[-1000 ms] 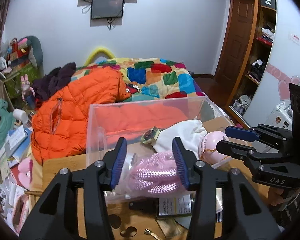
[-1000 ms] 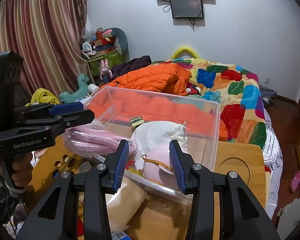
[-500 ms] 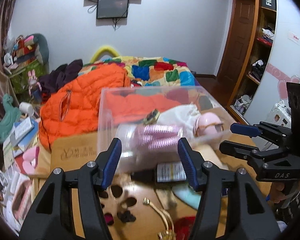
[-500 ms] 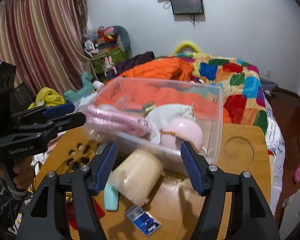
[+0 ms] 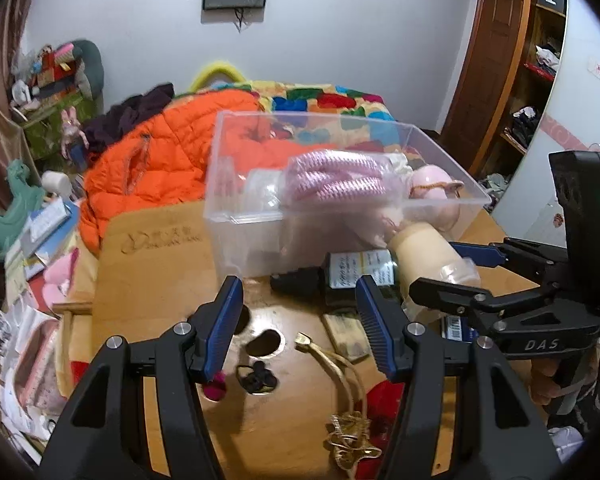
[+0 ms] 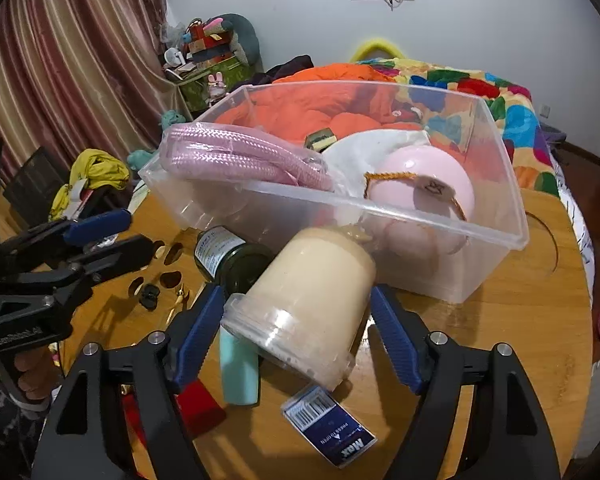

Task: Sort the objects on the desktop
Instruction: 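Reach the left tool toward the green bottle while the right tool reaches the cream jar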

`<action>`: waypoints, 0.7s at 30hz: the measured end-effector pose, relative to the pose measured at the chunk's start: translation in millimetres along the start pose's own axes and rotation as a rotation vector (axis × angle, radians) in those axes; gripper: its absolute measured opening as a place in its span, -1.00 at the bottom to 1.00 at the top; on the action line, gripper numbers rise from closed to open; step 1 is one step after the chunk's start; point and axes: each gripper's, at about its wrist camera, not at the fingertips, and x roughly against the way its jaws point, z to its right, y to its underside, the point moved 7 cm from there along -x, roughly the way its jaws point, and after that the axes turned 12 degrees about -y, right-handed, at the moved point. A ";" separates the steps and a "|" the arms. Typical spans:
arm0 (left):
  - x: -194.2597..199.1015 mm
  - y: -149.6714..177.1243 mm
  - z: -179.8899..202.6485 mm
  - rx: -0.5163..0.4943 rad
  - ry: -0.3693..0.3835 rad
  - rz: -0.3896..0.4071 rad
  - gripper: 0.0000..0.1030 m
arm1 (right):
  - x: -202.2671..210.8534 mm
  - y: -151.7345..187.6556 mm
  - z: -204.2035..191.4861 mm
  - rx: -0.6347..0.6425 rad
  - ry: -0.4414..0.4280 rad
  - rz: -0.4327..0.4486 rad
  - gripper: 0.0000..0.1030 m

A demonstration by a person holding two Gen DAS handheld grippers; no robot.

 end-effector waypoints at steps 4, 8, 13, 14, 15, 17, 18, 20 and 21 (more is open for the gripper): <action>-12.0 6.4 15.2 0.001 0.084 -0.070 0.14 | 12.7 2.6 11.1 -0.021 -0.003 0.025 0.53; -24.1 6.8 26.9 -0.002 0.091 -0.102 0.14 | 19.0 2.5 15.5 -0.041 -0.020 0.040 0.53; -37.1 2.0 33.1 0.014 0.076 -0.125 0.24 | 7.4 5.5 11.3 -0.022 -0.038 0.015 0.53; -38.3 1.4 34.4 0.015 0.074 -0.127 0.29 | 5.6 7.4 11.9 -0.020 -0.038 0.008 0.53; -38.6 1.4 35.6 0.012 0.071 -0.126 0.30 | 1.9 9.7 13.0 -0.019 -0.035 -0.002 0.53; -36.5 1.1 37.0 -0.003 0.054 -0.116 0.30 | -3.6 14.8 16.1 -0.021 -0.034 -0.018 0.53; -35.7 0.8 38.5 -0.012 0.044 -0.110 0.31 | -6.9 16.8 17.3 -0.023 -0.036 -0.026 0.54; -34.3 -0.4 42.3 -0.025 0.029 -0.102 0.34 | -6.0 17.6 16.4 -0.009 -0.030 -0.022 0.45; -34.0 -1.1 43.1 -0.027 0.030 -0.099 0.39 | -4.3 17.6 14.3 0.003 -0.038 -0.018 0.33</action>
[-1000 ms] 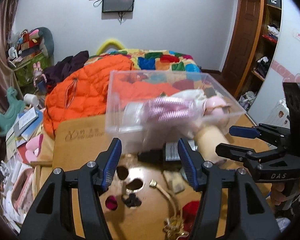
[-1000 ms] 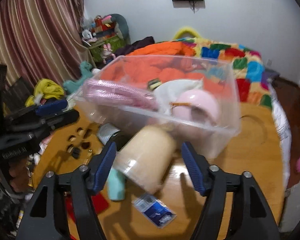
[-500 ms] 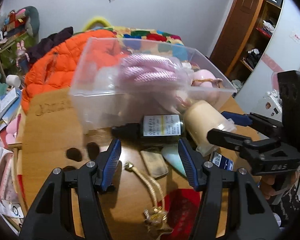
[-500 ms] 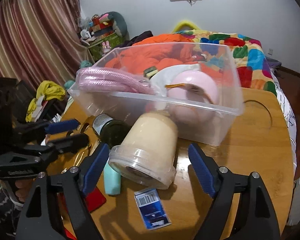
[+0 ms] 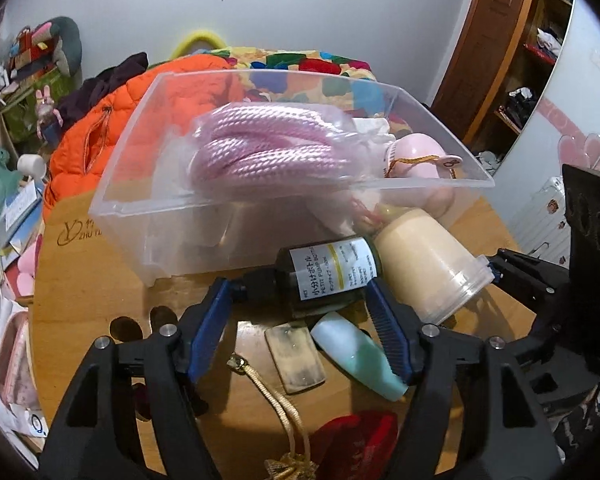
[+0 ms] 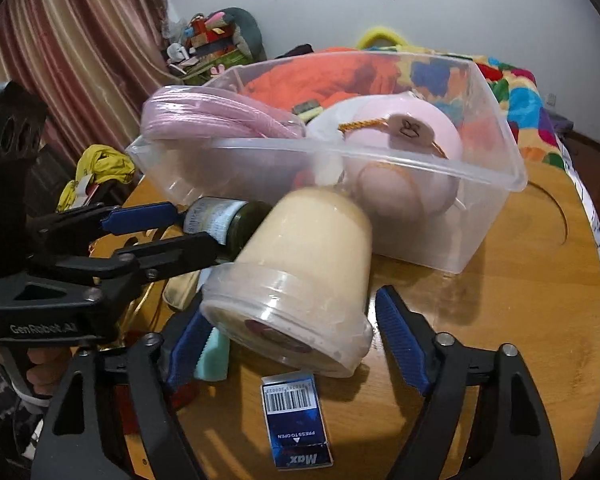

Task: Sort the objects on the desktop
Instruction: 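Reach the left tool toward the green bottle while the right tool reaches the cream jar, then close the left tool on the green bottle while the right tool grasps the cream jar, then lift the green bottle with the left tool while the right tool carries the jar over the box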

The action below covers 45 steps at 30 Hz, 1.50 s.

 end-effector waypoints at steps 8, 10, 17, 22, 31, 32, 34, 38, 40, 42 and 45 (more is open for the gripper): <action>-1.5 -3.8 11.5 -0.009 0.008 -0.002 0.45 | 14.8 4.1 3.9 0.010 0.005 0.014 0.28; -5.8 -3.2 12.4 -0.004 0.004 -0.010 0.45 | 18.5 5.8 7.0 0.000 0.008 0.021 0.28; -7.3 0.9 12.0 0.018 -0.025 0.014 0.41 | 23.3 7.4 10.0 -0.028 0.002 0.044 0.28; 5.0 6.2 11.4 -0.016 -0.106 0.078 0.40 | 25.6 5.3 7.7 -0.035 -0.019 0.061 0.28; 40.5 1.7 1.8 -0.002 -0.113 0.171 0.40 | 35.3 0.2 -3.4 -0.021 -0.057 0.096 0.28; 43.0 1.0 0.6 0.001 -0.110 0.178 0.40 | 36.4 -0.2 -4.5 -0.015 -0.054 0.099 0.28; 49.6 -0.9 -1.7 0.006 -0.102 0.196 0.40 | 40.1 -2.3 -8.2 -0.002 -0.051 0.108 0.28; 61.1 -4.6 -7.5 0.016 -0.090 0.230 0.40 | 51.4 -9.4 -16.4 0.025 -0.056 0.133 0.28; 65.6 -8.7 -11.6 0.020 -0.082 0.247 0.40 | 58.2 -13.0 -20.9 0.041 -0.054 0.148 0.28; 70.1 -12.8 -13.7 0.025 -0.077 0.265 0.40 | 64.8 -18.0 -25.2 0.055 -0.050 0.164 0.28; 76.0 -19.5 -17.7 0.031 -0.070 0.292 0.40 | 74.7 -27.2 -32.3 0.080 -0.036 0.192 0.28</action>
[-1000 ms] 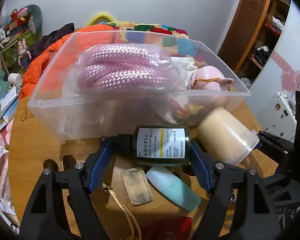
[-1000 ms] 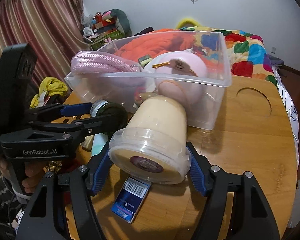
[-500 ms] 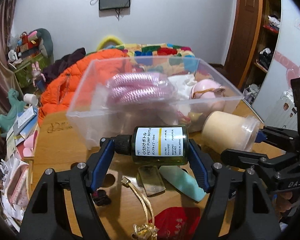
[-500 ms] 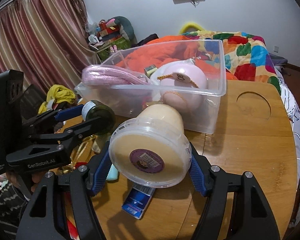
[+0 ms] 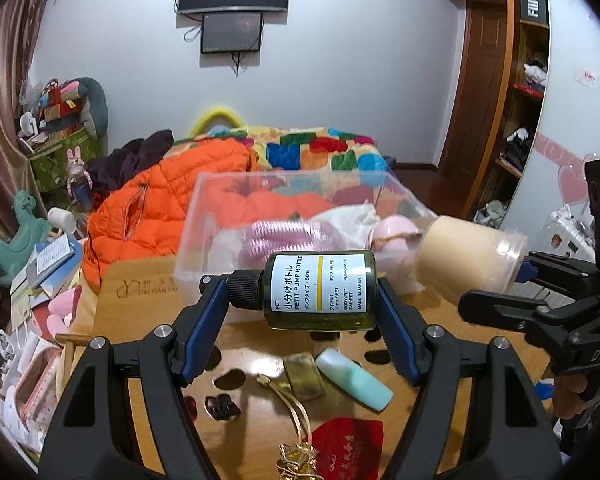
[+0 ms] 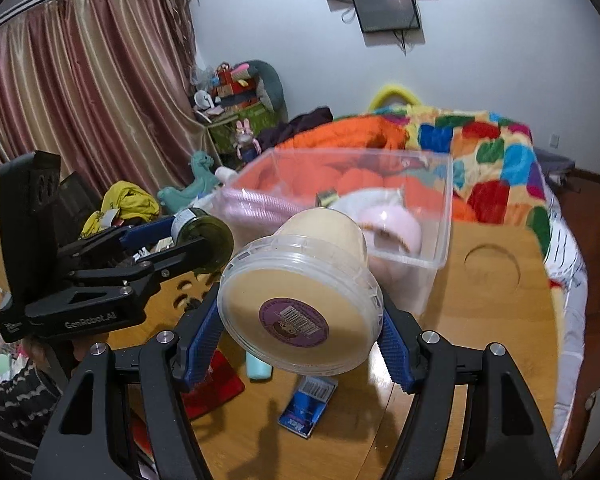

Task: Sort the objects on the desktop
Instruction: 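Lift the green bottle with the left tool while the right tool carries the jar over the box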

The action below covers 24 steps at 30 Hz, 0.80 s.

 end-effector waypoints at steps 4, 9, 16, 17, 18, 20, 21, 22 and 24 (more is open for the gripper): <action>2.0 -13.6 -5.3 0.005 0.004 0.033 0.40 | 4.7 -17.4 -4.0 0.030 0.013 0.024 0.28; -0.9 -30.3 -13.0 0.014 0.015 0.054 0.40 | -0.5 -32.7 1.1 0.045 0.040 0.021 0.28; -19.6 -51.1 -21.9 0.036 0.044 0.055 0.40 | -16.0 -48.5 18.4 0.046 0.059 -0.001 0.28; -24.7 -53.6 -22.9 0.039 0.046 0.050 0.40 | -19.2 -50.2 20.6 0.050 0.062 -0.005 0.28; -29.1 -55.2 -22.5 0.039 0.046 0.046 0.40 | -24.2 -53.0 23.6 0.052 0.064 -0.009 0.28; -38.3 -57.9 -21.4 0.038 0.040 0.037 0.41 | -31.8 -56.7 26.5 0.056 0.066 -0.018 0.28; -44.3 -58.4 -21.0 0.038 0.041 0.028 0.40 | -35.8 -58.2 28.9 0.058 0.066 -0.022 0.28; -51.9 -58.4 -21.0 0.045 0.037 0.017 0.40 | -38.6 -58.6 30.0 0.059 0.067 -0.024 0.28; -63.0 -57.1 -20.1 0.047 0.031 -0.003 0.40 | -48.1 -58.1 33.3 0.052 0.064 -0.034 0.28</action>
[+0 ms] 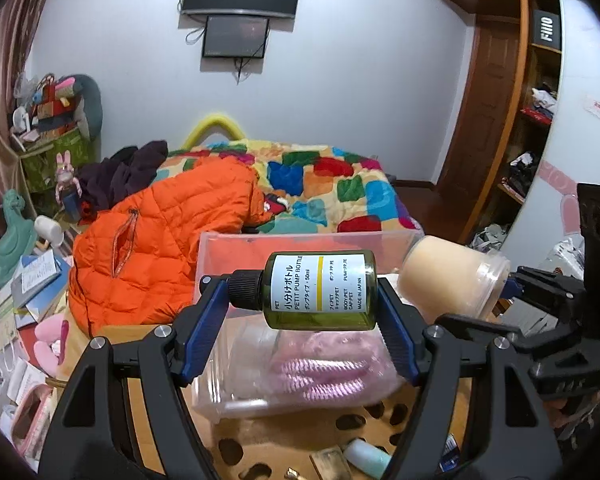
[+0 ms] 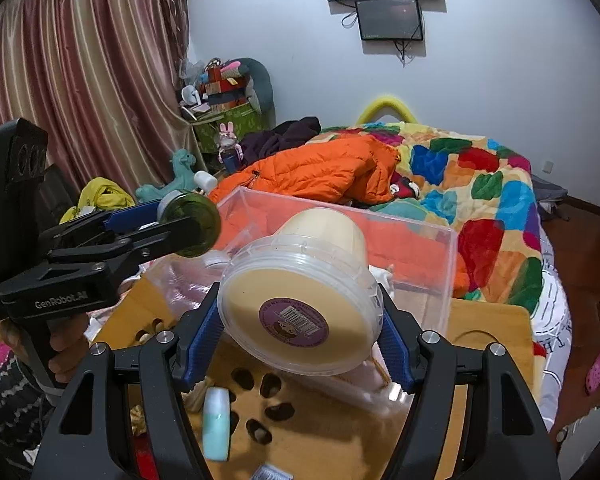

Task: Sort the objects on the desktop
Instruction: 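Lift the green bottle with the left tool while the right tool carries the jar over the box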

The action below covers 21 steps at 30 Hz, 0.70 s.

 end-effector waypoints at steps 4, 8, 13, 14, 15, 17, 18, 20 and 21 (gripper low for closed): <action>-19.1 3.5 3.8 -0.004 0.001 -0.029 0.40 | -17.6 3.7 4.7 -0.016 -0.003 -0.020 0.28; -33.4 7.5 6.7 0.005 0.005 -0.056 0.41 | -29.9 8.2 8.3 -0.014 0.012 -0.047 0.29; -48.0 14.0 7.2 0.016 0.032 -0.104 0.41 | -34.5 7.6 10.7 0.005 0.023 -0.051 0.29; -48.9 15.3 7.3 0.014 0.033 -0.108 0.41 | -35.7 7.9 11.2 0.006 0.025 -0.054 0.29; -49.7 16.3 7.7 0.011 0.035 -0.110 0.41 | -37.3 8.7 12.5 0.005 0.028 -0.056 0.29; -50.8 17.5 9.1 0.008 0.040 -0.114 0.41 | -40.9 9.5 14.0 0.001 0.035 -0.062 0.29; -50.8 17.8 9.6 0.010 0.044 -0.116 0.41 | -41.7 9.9 14.8 -0.002 0.038 -0.062 0.29; -50.9 18.8 10.1 0.013 0.053 -0.121 0.41 | -43.0 9.1 14.1 -0.001 0.040 -0.062 0.29; -50.5 18.9 10.0 0.015 0.057 -0.123 0.41 | -42.5 9.3 13.5 0.002 0.043 -0.062 0.29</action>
